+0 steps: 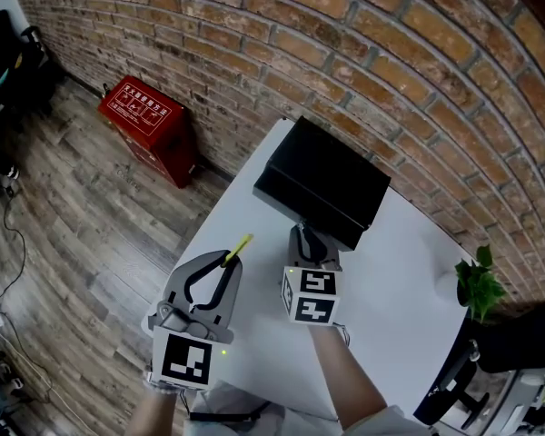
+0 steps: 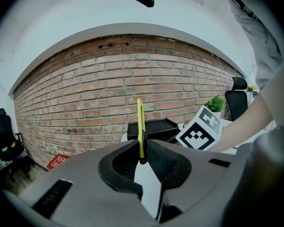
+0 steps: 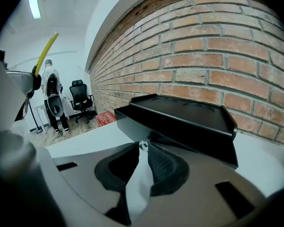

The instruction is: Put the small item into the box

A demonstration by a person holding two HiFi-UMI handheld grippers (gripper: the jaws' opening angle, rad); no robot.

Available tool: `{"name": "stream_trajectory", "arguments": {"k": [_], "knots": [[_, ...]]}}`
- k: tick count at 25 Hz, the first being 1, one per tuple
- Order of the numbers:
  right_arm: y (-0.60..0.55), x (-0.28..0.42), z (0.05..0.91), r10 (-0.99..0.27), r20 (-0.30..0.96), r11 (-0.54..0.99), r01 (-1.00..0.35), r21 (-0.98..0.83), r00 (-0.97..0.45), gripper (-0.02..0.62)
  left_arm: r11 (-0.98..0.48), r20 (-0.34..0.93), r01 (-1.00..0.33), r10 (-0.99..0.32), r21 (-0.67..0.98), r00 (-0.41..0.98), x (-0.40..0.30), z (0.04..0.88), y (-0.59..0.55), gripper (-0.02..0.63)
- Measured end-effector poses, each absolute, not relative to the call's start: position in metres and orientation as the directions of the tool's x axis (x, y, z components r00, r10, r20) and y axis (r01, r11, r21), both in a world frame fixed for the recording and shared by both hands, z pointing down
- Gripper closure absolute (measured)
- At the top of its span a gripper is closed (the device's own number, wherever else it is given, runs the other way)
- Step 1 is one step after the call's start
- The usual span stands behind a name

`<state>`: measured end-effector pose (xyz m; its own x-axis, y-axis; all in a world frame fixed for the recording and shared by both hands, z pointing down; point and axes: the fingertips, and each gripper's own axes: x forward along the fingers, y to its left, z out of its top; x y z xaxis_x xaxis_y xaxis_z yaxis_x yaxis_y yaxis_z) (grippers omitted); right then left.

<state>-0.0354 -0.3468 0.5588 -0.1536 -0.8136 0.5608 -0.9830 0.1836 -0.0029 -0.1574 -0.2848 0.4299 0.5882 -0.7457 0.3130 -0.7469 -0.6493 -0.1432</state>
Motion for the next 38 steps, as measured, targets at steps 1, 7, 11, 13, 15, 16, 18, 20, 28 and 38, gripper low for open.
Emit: {"name": "stream_trajectory", "arguments": {"k": [1, 7, 11, 13, 15, 16, 18, 20, 28, 38], "knots": [[-0.343, -0.037, 0.559, -0.811, 0.563, 0.188, -0.982, -0.007, -0.159, 0.517, -0.648, 0.313, -0.747, -0.746, -0.144, 0.587, -0.157, 0.429, -0.284, 0.545], [-0.324, -0.046, 0.558, -0.792, 0.581, 0.201, -0.978, -0.047, -0.191, 0.517, -0.641, 0.309, -0.754, -0.753, -0.143, 0.581, -0.159, 0.427, -0.282, 0.545], [-0.313, -0.050, 0.558, -0.782, 0.589, 0.212, -0.976, -0.057, -0.205, 0.517, -0.638, 0.306, -0.756, -0.756, -0.147, 0.578, -0.158, 0.425, -0.281, 0.545], [-0.309, -0.051, 0.558, -0.778, 0.591, 0.217, -0.974, -0.065, -0.213, 0.517, -0.636, 0.304, -0.757, -0.758, -0.147, 0.577, -0.158, 0.424, -0.281, 0.545], [-0.306, -0.053, 0.559, -0.775, 0.592, 0.226, -0.972, -0.068, -0.221, 0.517, -0.635, 0.305, -0.758, -0.758, -0.147, 0.576, -0.157, 0.424, -0.280, 0.545], [-0.305, -0.054, 0.560, -0.774, 0.592, 0.233, -0.970, -0.064, -0.224, 0.517, -0.635, 0.304, -0.758, -0.759, -0.147, 0.576, -0.157, 0.424, -0.280, 0.545], [-0.304, -0.056, 0.562, -0.770, 0.594, 0.249, -0.967, -0.056, -0.233, 0.517, -0.634, 0.303, -0.759, -0.759, -0.148, 0.576, -0.157, 0.422, -0.280, 0.545], [-0.303, -0.060, 0.560, -0.765, 0.594, 0.277, -0.960, -0.049, -0.251, 0.517, -0.634, 0.303, -0.759, -0.760, -0.151, 0.575, -0.156, 0.421, -0.280, 0.545], [-0.295, -0.047, 0.520, -0.819, 0.522, 0.275, -0.961, -0.008, -0.239, 0.517, -0.634, 0.277, -0.756, -0.764, -0.160, 0.582, -0.149, 0.406, -0.279, 0.545], [-0.287, 0.006, 0.428, -0.920, 0.341, 0.236, -0.968, 0.086, -0.194, 0.522, -0.655, 0.222, -0.733, -0.754, -0.184, 0.618, -0.124, 0.362, -0.271, 0.545]]}}
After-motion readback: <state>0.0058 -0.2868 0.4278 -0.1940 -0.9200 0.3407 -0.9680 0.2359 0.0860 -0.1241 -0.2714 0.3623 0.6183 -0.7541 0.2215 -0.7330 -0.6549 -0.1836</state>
